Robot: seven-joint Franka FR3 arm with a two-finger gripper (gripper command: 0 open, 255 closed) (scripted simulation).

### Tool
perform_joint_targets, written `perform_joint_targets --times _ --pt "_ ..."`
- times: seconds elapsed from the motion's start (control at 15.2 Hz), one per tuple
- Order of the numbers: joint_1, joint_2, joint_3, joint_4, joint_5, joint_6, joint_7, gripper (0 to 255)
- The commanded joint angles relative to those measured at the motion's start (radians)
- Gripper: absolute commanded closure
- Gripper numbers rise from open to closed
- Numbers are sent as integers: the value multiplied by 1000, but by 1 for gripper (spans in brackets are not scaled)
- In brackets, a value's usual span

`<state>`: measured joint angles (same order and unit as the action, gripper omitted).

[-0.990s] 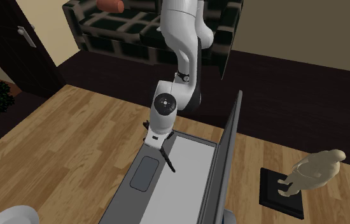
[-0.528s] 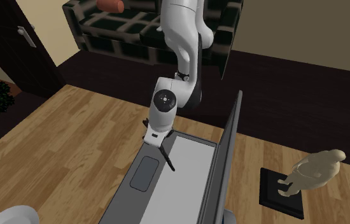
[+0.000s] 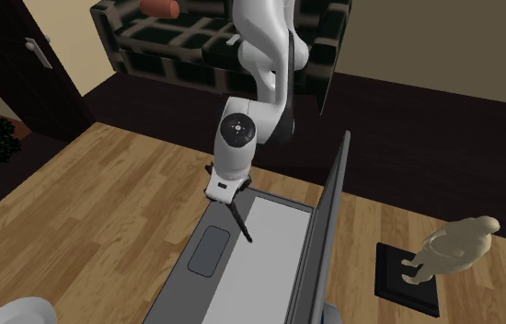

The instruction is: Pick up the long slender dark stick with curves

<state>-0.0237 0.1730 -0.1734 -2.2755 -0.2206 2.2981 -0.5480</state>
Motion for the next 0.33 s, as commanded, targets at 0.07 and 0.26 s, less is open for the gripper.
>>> perform_joint_targets --times 0.07,0.26 --pt "1 -30 0 9 1 -39 -6 255" --pt "2 -41 0 13 1 -53 -8 255"
